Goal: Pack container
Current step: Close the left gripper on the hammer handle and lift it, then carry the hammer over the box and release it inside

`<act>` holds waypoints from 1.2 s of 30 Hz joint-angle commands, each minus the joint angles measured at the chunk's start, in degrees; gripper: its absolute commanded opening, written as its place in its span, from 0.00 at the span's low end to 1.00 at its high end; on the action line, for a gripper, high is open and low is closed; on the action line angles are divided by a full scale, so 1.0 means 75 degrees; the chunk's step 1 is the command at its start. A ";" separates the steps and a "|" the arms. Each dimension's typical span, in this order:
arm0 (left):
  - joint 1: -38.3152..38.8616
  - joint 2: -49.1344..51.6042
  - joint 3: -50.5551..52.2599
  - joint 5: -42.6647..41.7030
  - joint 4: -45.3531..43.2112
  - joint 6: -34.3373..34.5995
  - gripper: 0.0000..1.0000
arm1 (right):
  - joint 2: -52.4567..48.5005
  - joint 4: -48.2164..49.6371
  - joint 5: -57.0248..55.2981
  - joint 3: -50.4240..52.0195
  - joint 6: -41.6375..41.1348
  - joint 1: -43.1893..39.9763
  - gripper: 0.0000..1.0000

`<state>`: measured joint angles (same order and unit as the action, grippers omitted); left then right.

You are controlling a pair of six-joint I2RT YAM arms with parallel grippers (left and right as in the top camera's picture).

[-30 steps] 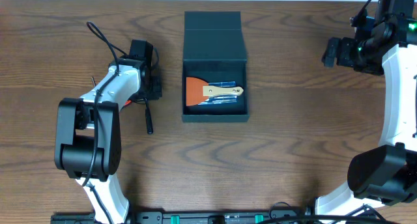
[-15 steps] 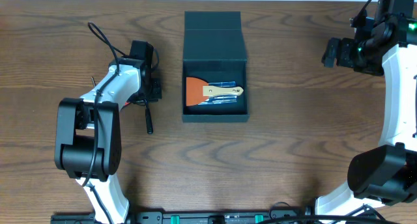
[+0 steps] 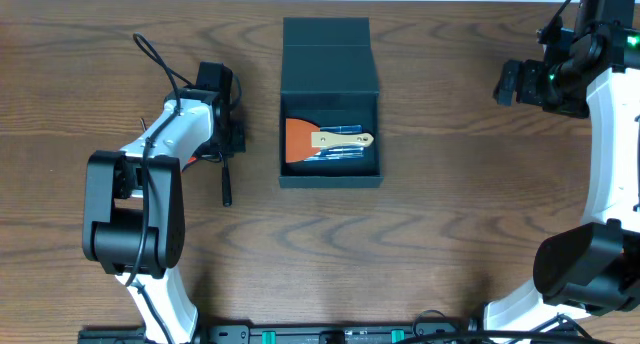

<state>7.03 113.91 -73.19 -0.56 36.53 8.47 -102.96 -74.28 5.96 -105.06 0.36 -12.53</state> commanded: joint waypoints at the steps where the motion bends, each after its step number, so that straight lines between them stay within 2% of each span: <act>1: -0.0064 0.0286 -0.0090 0.0224 0.0286 -0.0187 0.06 | 0.0041 -0.0035 0.0038 -0.0070 -0.0131 -0.0003 0.99; 8: -0.0061 0.0271 -0.1367 0.0230 0.1518 -0.0860 0.06 | 0.0041 -0.0041 0.0041 -0.0070 -0.0134 -0.0003 0.99; 16: 0.0210 -0.0242 -0.4287 0.0286 0.3107 -0.1935 0.06 | 0.0041 -0.0044 0.0041 -0.0070 -0.0134 -0.0003 0.99; 21: 0.1134 -0.0796 -0.5406 0.0286 0.3471 -0.3564 0.06 | 0.0041 -0.0041 0.0041 -0.0070 -0.0134 -0.0003 0.99; 24: 0.2107 -0.1113 -0.5488 0.0434 0.3427 -0.4776 0.06 | 0.0041 -0.0035 0.0041 -0.0070 -0.0134 -0.0003 0.99; 30: 0.4013 -0.0941 -0.5458 0.1341 0.3413 -0.6519 0.06 | 0.0041 -0.0041 0.0041 -0.0070 -0.0134 -0.0003 0.99; 33: 0.4500 -0.0615 -0.5371 0.1370 0.3442 -0.7557 0.06 | 0.0041 -0.0044 0.0041 -0.0070 -0.0134 -0.0003 0.99; 36: 0.4602 -0.0198 -0.5356 0.1370 0.3515 -0.8174 0.06 | 0.0041 -0.0082 0.0041 -0.0070 -0.0134 -0.0003 0.99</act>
<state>42.00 109.14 -114.02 7.35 62.33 -43.00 -102.96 -74.65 5.96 -105.06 0.36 -12.53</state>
